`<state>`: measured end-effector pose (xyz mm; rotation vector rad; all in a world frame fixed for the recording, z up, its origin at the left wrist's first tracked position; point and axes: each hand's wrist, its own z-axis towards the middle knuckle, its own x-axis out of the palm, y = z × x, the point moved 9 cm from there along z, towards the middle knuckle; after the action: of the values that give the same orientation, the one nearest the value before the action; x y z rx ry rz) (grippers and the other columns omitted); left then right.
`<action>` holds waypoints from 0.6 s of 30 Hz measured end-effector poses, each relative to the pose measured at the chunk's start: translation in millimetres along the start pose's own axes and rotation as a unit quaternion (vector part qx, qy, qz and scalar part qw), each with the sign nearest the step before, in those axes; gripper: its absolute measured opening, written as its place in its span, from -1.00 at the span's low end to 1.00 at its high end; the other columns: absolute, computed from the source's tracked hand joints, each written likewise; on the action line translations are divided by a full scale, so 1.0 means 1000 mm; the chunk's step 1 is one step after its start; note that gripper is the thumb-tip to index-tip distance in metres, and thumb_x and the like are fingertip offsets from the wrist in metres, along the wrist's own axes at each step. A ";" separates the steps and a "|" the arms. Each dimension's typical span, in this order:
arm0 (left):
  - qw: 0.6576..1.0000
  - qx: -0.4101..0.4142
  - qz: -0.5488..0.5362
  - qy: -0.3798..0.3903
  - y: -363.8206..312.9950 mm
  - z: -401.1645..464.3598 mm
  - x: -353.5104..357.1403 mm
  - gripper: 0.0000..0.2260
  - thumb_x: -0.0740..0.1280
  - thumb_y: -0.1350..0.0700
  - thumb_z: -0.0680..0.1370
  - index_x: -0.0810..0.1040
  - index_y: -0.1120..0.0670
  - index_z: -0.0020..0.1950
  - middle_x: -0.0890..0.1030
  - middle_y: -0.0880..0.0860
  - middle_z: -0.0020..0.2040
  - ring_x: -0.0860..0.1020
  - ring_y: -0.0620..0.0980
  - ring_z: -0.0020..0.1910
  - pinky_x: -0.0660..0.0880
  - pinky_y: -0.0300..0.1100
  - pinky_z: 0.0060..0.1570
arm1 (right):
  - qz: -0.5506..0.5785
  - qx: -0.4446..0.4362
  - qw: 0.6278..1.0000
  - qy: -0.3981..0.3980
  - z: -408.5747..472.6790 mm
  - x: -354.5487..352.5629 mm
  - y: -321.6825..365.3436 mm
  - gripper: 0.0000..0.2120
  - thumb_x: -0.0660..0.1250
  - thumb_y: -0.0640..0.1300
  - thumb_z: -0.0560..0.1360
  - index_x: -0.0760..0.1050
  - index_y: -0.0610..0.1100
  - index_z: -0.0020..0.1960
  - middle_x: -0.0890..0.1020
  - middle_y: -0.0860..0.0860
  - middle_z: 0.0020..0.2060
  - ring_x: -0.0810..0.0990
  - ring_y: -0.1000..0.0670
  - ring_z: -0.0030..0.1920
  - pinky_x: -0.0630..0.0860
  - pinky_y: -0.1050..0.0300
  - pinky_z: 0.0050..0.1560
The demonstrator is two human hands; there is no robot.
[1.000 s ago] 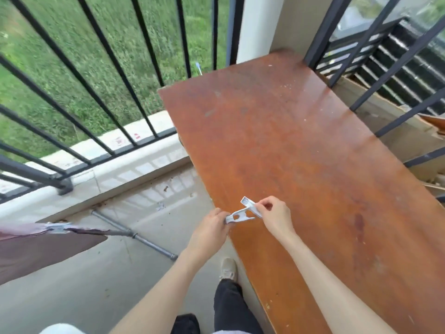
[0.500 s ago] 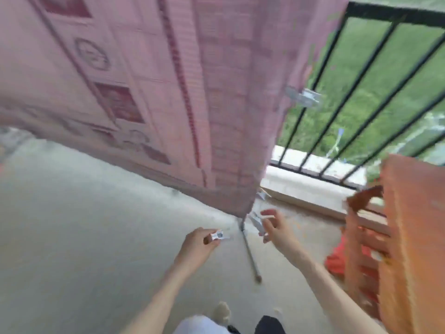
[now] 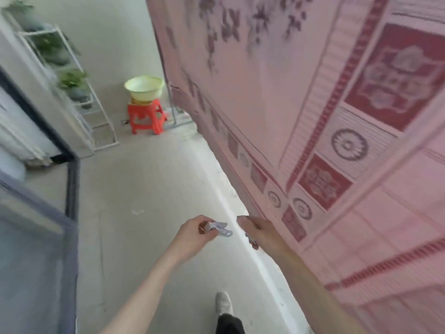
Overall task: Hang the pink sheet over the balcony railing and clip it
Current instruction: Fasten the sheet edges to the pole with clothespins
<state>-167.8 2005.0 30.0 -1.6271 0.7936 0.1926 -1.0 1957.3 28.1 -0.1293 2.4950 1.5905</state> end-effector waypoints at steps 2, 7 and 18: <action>1.000 -0.005 -0.025 -0.010 -0.001 0.034 -0.026 -0.87 0.37 0.14 0.47 0.51 -0.08 -0.19 0.47 -0.13 -0.37 0.40 -0.28 -0.46 0.30 -0.41 -0.40 | -0.089 -0.062 0.993 0.053 0.037 0.020 0.031 -0.60 0.39 0.20 0.31 0.56 -0.13 -0.11 0.40 0.04 -0.42 0.32 0.05 -0.37 0.25 0.21 -0.35; 0.995 -0.040 -0.084 -0.045 0.005 0.103 -0.091 -0.90 0.30 0.11 0.54 0.54 -0.03 -0.18 0.45 -0.10 -0.26 0.41 -0.27 -0.37 0.32 -0.37 -0.33 | -0.166 -0.105 0.972 0.126 0.148 0.056 0.098 -0.73 0.42 -0.03 0.42 0.55 -0.22 -0.03 0.43 0.05 -0.37 0.32 0.17 -0.49 0.27 0.30 -0.42; 0.943 -0.052 -0.230 -0.235 0.058 0.243 -0.270 -0.91 0.32 0.11 0.52 0.57 0.01 -0.18 0.56 -0.06 -0.25 0.44 -0.16 -0.24 0.35 -0.28 -0.21 | -0.115 -0.113 0.953 0.256 0.329 0.196 0.223 -0.74 0.40 -0.14 0.44 0.45 -0.03 -0.39 0.41 0.13 -0.51 0.39 0.13 -0.47 0.37 0.31 -0.39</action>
<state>-329.8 2331.7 72.5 -1.7249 0.0305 0.2765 -196.1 2353.9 52.9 -0.9405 2.4956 1.9208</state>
